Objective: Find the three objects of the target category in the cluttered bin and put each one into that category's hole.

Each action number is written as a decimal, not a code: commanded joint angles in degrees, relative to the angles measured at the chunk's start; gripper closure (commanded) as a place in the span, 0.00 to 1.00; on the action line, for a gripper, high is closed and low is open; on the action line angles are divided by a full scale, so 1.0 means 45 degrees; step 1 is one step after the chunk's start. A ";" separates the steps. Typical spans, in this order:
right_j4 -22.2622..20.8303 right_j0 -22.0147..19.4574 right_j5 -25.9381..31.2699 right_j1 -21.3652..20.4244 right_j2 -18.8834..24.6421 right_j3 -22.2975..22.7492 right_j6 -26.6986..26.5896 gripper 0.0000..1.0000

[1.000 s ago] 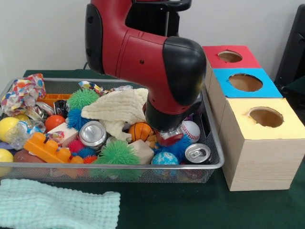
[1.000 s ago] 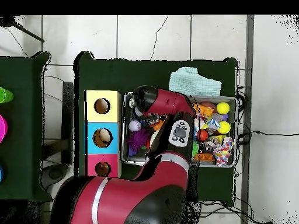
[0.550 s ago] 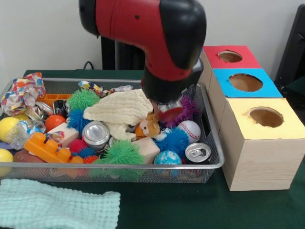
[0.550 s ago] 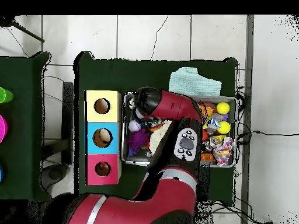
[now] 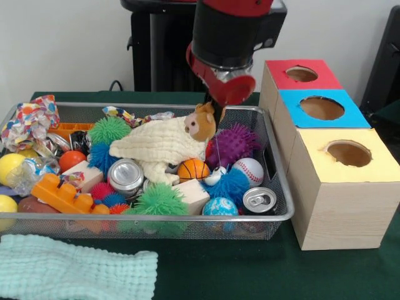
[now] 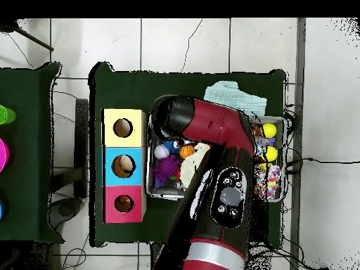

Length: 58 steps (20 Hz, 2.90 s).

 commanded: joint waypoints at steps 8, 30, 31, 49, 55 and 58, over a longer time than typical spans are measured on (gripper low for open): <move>-0.0120 0.0529 -0.0844 -0.0846 0.0718 0.2942 0.0930 1.00; 0.1134 0.1410 -0.0227 -0.3402 0.0353 0.7018 0.1549 1.00; 0.1147 0.1405 -0.0251 -0.3455 0.0371 0.7097 0.1552 1.00; 0.2789 0.3699 -0.0162 -0.3512 -0.0091 0.7127 0.4691 1.00; 0.3726 0.4256 -0.1022 -0.3202 -0.0340 0.7723 0.4640 1.00; 0.4043 0.4261 -0.1445 -0.3064 -0.0346 0.8014 0.4238 1.00</move>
